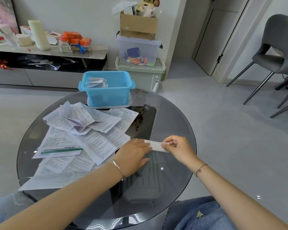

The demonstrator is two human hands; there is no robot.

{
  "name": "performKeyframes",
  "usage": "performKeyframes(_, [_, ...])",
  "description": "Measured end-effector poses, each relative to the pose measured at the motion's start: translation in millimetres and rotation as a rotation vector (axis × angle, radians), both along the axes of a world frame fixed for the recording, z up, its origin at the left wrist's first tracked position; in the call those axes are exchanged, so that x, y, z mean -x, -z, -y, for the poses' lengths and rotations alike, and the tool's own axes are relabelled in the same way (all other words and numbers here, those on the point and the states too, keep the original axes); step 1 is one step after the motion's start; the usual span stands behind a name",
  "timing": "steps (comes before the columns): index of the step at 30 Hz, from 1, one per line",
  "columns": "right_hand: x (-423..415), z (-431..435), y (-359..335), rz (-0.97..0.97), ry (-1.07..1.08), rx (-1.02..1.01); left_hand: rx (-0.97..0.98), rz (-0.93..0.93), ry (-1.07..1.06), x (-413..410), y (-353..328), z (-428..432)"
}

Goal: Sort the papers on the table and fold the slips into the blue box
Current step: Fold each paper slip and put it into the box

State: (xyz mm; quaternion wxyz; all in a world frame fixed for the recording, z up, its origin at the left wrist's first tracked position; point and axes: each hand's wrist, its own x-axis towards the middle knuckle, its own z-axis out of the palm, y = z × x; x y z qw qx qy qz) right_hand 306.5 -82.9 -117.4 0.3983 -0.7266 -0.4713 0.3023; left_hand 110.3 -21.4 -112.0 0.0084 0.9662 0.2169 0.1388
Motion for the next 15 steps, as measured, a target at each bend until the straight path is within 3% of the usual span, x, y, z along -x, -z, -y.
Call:
performKeyframes(4, [1, -1, 1, -0.018, 0.028, -0.001, 0.194, -0.184, -0.035, 6, 7, 10])
performKeyframes(10, [1, -6, 4, -0.006, 0.090, -0.021, 0.139, -0.344, -0.075, 2, 5, 18])
performKeyframes(15, [2, -9, 6, 0.042, 0.093, -0.017, 0.133, -0.352, -0.058, 4, 5, 18])
